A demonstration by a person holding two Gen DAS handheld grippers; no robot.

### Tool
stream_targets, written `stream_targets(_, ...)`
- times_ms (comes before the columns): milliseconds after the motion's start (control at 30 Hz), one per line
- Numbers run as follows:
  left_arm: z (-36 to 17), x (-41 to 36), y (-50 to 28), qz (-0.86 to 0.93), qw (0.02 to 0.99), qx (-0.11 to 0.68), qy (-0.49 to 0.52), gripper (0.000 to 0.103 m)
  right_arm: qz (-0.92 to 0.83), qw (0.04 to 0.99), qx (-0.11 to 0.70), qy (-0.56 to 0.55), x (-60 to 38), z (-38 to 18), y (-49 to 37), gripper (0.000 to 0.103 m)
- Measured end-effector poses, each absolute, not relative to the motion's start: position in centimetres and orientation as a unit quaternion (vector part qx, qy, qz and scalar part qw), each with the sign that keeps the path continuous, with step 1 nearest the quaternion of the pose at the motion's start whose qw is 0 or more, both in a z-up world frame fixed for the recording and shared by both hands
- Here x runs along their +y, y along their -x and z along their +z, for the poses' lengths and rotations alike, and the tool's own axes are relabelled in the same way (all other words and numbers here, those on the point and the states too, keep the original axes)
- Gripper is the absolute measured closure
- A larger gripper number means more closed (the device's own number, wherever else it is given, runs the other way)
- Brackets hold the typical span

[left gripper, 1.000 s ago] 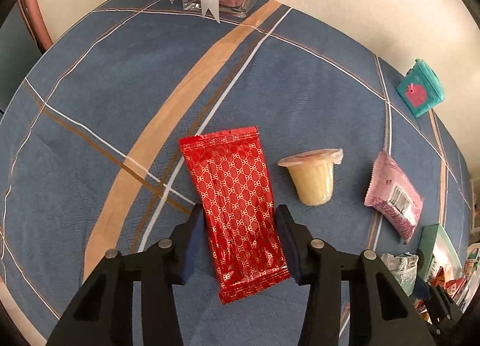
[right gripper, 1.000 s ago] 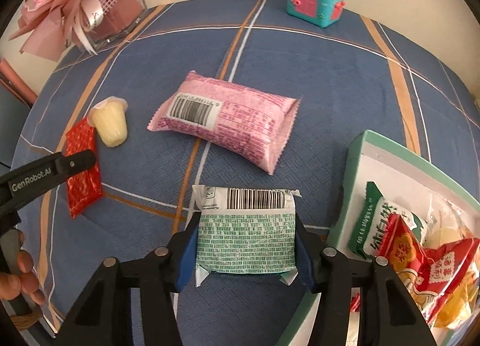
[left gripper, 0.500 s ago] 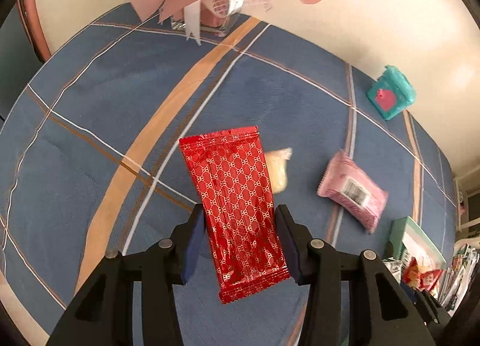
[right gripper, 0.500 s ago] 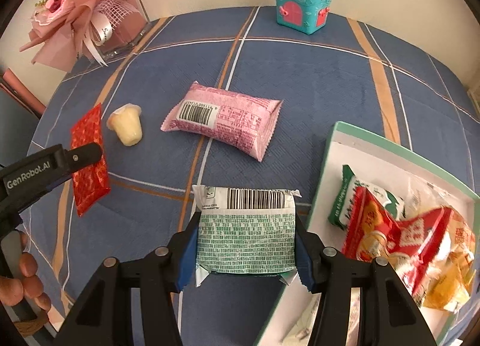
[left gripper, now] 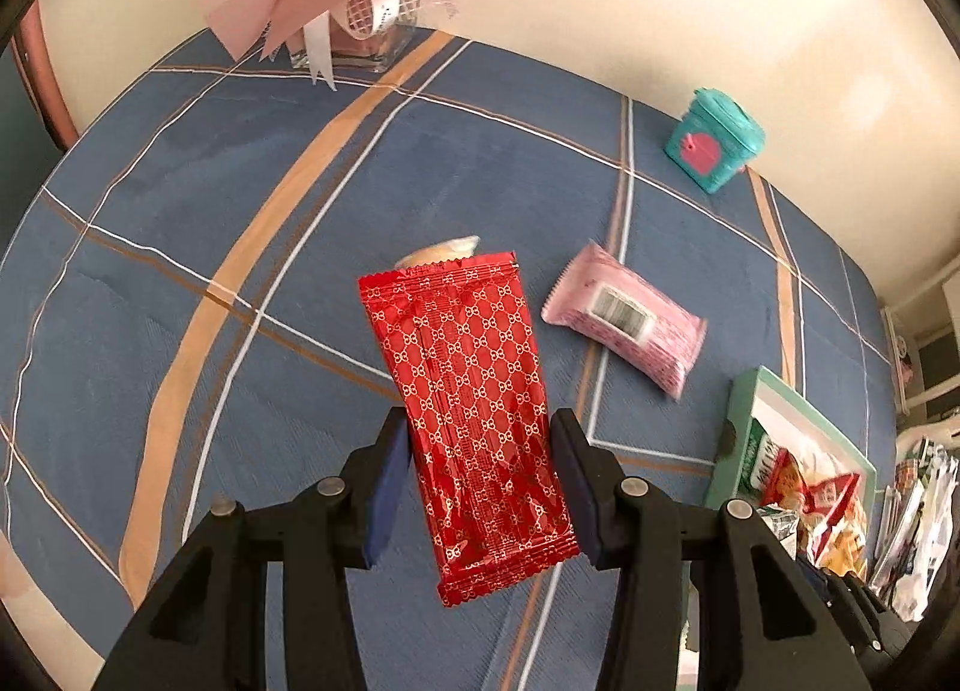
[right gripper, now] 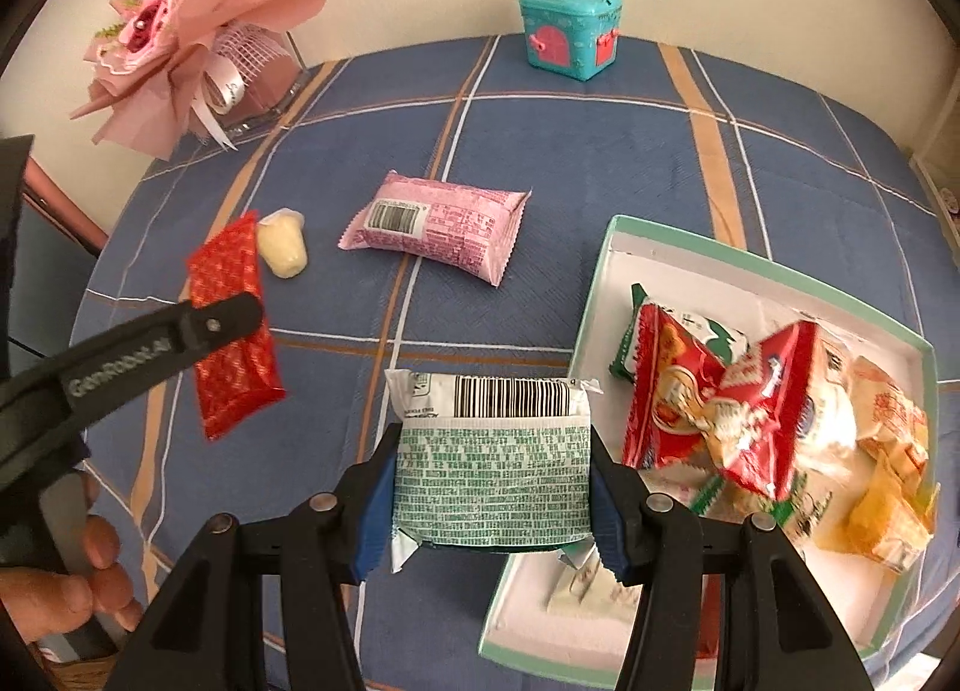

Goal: Organize snacks
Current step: 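Carry the green foil pack and red patterned pack into the white tray and open both tools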

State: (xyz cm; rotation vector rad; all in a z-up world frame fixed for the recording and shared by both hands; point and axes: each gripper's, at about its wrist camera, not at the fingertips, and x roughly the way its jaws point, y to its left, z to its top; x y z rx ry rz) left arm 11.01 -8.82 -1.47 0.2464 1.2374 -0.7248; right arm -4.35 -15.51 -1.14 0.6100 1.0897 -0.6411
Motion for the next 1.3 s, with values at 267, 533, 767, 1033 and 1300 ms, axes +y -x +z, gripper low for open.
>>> stream_targets(267, 0.3, -9.2, -7.4, -0.367, 0.740, 0.550, -0.119, 0.054, -0.294, 0.776, 0.482, -0.282, -14.3, 0.7, 6.2, 0.045)
stream_targets(533, 1.7, -9.5, -4.6, -0.393, 0.738, 0.533, -0.133, 0.054, -0.299, 0.777, 0.466, -0.300, -14.8, 1.1, 9.2, 0.045)
stream_targets(767, 2.0, -10.2, -3.1, -0.407, 0.731, 0.529, -0.141, 0.054, -0.322, 0.766, 0.444, -0.335, -16.8, 1.3, 13.2, 0.045)
stream_targets(1033, 1.4, -11.6, -1.0, -0.425, 0.715, 0.533, -0.155, 0.054, -0.371, 0.739, 0.426, -0.367, -19.6, 1.2, 18.7, 0.043)
stream_targets(1300, 1.0, -13.2, 2.7, -0.454, 0.691, 0.532, -0.183, 0.054, -0.409, 0.715, 0.420, -0.382, -21.2, 0.8, 22.9, 0.043)
